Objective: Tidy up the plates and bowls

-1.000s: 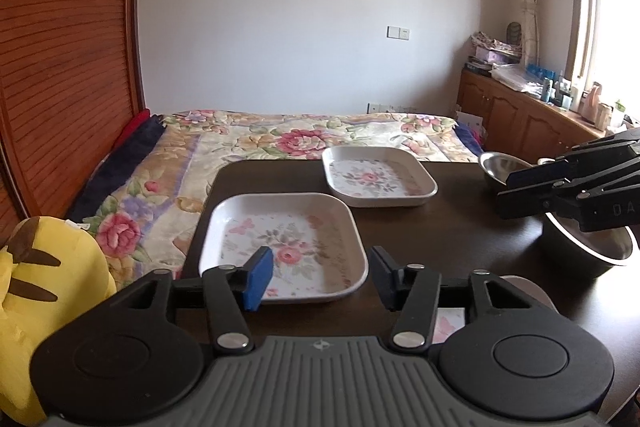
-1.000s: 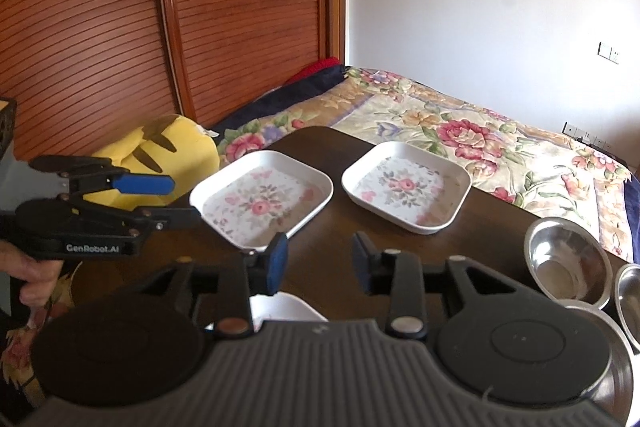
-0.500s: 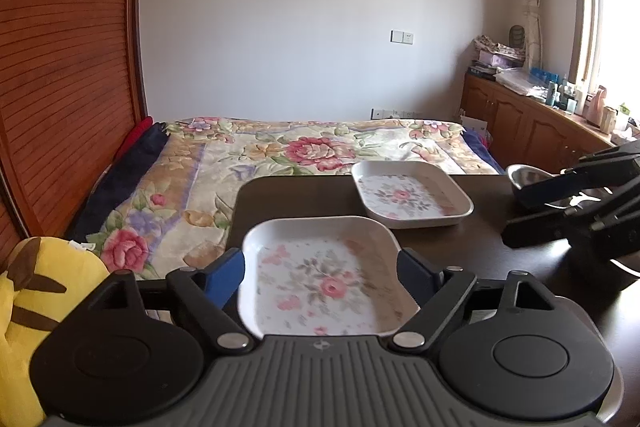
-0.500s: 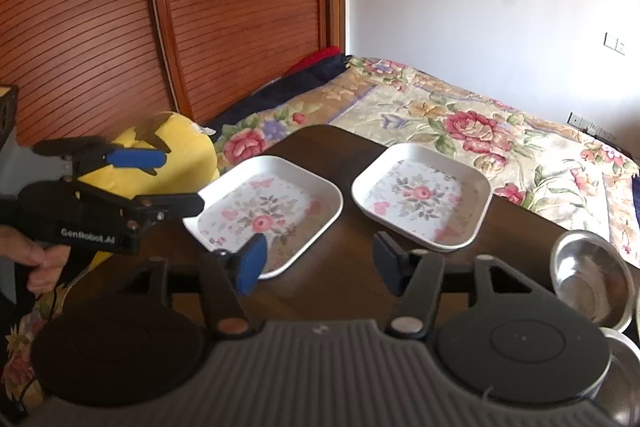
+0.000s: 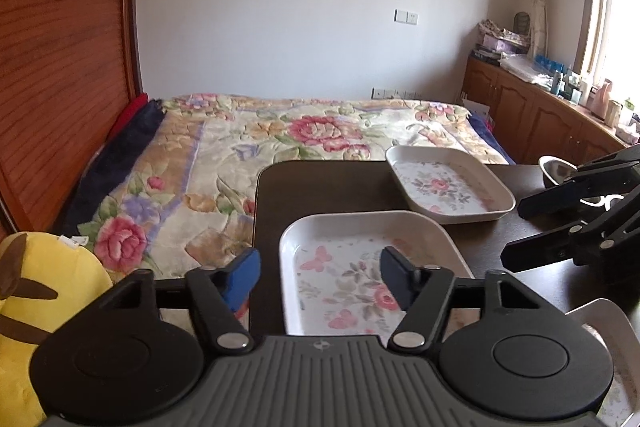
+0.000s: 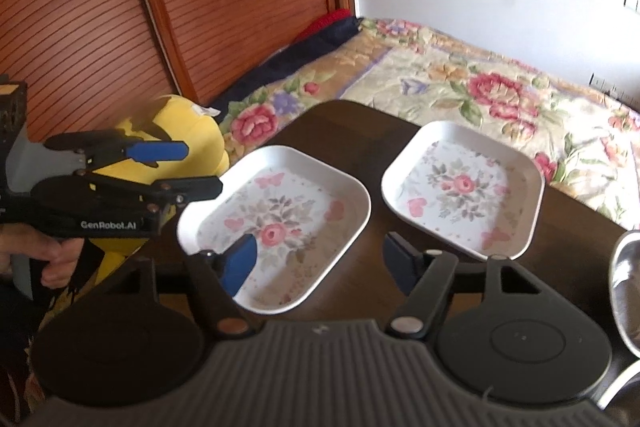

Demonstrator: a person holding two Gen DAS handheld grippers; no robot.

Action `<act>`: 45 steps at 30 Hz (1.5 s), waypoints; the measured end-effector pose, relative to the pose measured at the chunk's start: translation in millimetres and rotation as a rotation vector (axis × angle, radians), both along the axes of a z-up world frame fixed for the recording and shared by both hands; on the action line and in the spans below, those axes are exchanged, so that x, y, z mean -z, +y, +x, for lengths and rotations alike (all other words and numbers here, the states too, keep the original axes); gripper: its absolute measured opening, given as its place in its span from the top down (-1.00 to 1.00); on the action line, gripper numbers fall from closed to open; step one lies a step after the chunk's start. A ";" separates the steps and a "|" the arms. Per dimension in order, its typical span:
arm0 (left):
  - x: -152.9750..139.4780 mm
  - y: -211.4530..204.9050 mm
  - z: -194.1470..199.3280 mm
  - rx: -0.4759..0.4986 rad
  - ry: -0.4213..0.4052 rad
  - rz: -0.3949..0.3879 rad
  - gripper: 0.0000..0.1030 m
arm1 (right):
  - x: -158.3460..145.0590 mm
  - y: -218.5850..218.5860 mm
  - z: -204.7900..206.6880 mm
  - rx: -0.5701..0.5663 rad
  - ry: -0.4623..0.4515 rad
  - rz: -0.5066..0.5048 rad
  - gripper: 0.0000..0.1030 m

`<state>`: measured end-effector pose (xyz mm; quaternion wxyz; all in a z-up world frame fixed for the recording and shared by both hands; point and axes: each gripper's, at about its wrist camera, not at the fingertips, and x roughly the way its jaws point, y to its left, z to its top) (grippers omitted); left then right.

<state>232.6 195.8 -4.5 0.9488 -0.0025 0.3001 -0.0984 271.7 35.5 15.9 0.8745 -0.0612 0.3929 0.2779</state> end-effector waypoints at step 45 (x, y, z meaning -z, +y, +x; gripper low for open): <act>16.6 13.2 7.9 -0.054 0.088 -0.128 0.39 | 34.3 -7.3 33.8 0.062 0.148 0.080 0.83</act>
